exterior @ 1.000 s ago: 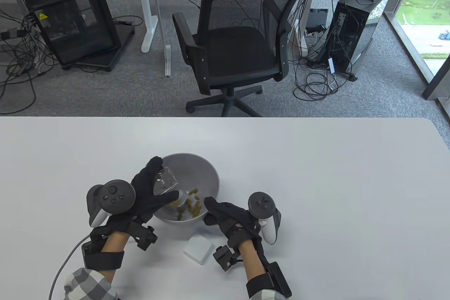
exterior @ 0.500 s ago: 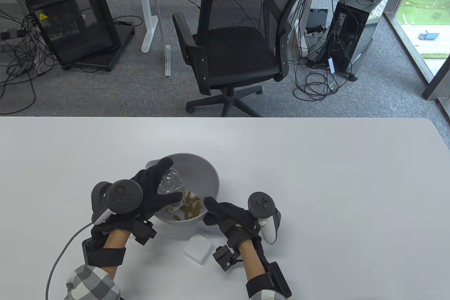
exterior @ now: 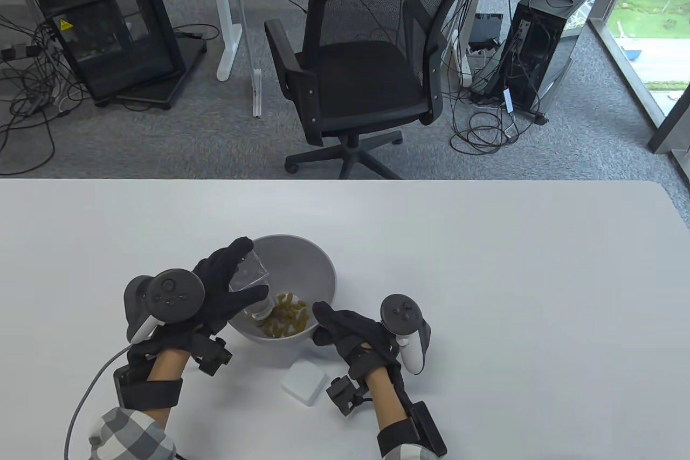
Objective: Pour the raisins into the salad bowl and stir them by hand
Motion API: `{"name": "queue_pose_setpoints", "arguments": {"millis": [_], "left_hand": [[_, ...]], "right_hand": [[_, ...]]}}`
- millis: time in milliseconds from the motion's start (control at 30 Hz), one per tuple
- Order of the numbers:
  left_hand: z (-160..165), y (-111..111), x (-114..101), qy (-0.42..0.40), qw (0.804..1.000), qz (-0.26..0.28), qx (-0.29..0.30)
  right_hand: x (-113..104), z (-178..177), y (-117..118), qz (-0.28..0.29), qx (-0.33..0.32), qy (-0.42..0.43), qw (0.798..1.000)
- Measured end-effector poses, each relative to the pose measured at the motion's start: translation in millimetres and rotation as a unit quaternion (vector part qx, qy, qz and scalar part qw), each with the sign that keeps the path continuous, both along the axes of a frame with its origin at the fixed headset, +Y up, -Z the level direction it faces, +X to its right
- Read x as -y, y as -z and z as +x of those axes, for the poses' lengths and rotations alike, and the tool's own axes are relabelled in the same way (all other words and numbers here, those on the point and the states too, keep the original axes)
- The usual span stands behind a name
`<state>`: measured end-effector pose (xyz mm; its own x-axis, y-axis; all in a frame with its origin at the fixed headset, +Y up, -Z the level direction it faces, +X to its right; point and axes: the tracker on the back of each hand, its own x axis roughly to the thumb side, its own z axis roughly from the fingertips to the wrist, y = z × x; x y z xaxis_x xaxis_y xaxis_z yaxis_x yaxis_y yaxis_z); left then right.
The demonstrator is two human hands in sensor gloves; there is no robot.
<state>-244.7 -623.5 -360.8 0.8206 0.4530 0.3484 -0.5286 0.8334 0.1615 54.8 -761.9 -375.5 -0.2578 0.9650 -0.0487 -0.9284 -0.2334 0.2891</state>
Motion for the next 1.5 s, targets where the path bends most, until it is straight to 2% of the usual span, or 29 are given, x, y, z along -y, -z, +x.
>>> {"name": "queue_pose_setpoints", "arguments": {"millis": [67, 167, 300, 433, 500, 700, 800, 900, 967, 1100, 1167, 1233, 1300, 1400, 1500], "left_hand": [[-3.7, 8.0, 0.6, 0.006, 0.999, -0.036, -0.022], [-1.6, 6.6, -1.3, -0.029, 0.999, -0.026, -0.019], [0.8, 5.3, -4.7, -0.007, 1.0, -0.025, -0.011], [2.1, 2.1, -2.3, -0.031, 0.997, -0.057, 0.051], [0.7, -1.0, -2.4, -0.034, 0.996, -0.059, 0.058], [-8.2, -7.5, -1.0, 0.03, 0.998, -0.053, 0.025], [-10.4, -8.4, 3.8, 0.046, 0.995, -0.079, 0.049], [-14.6, -10.2, 9.4, 0.081, 0.993, -0.074, 0.041], [-18.2, -13.4, 13.5, 0.082, 0.995, -0.049, 0.043], [-36.6, -26.4, 21.7, 0.022, 0.999, 0.035, -0.022], [-48.3, -31.8, 30.1, -0.006, 0.998, 0.041, -0.042], [-64.0, -32.9, 43.2, -0.016, 0.995, 0.044, -0.087], [-86.1, -31.6, 61.2, -0.042, 0.989, 0.006, -0.144], [-112.2, -24.2, 99.4, -0.097, 0.978, -0.106, -0.154], [-138.7, -23.3, 143.3, -0.079, 0.961, -0.183, -0.192]], "right_hand": [[0.0, 0.0, -0.1, 0.0, 0.001, 0.0, 1.0], [-0.4, 0.0, 0.4, -0.002, -0.003, 0.001, 1.0], [-0.1, -0.1, 0.2, -0.001, -0.001, 0.0, 1.0], [-0.1, 0.0, 0.4, 0.0, -0.002, 0.0, 1.0], [0.1, 0.1, 0.3, -0.001, 0.0, 0.001, 1.0], [0.2, 0.2, 0.4, -0.002, -0.001, 0.003, 1.0], [0.2, 0.3, 0.4, -0.002, -0.001, 0.004, 1.0], [0.3, 0.3, 0.1, -0.002, 0.0, 0.005, 1.0], [0.4, 0.4, 0.3, -0.002, -0.001, 0.006, 1.0], [0.4, 0.6, 0.3, -0.002, -0.002, 0.005, 1.0], [0.4, 0.6, 0.3, -0.002, -0.002, 0.006, 1.0], [0.5, 0.6, 0.3, -0.002, -0.003, 0.007, 1.0], [0.4, 0.6, 0.2, -0.002, -0.003, 0.007, 1.0], [0.3, 0.8, 0.8, 0.0, -0.001, 0.004, 1.0], [-0.4, 1.5, 1.2, 0.006, -0.002, -0.008, 1.0]]}}
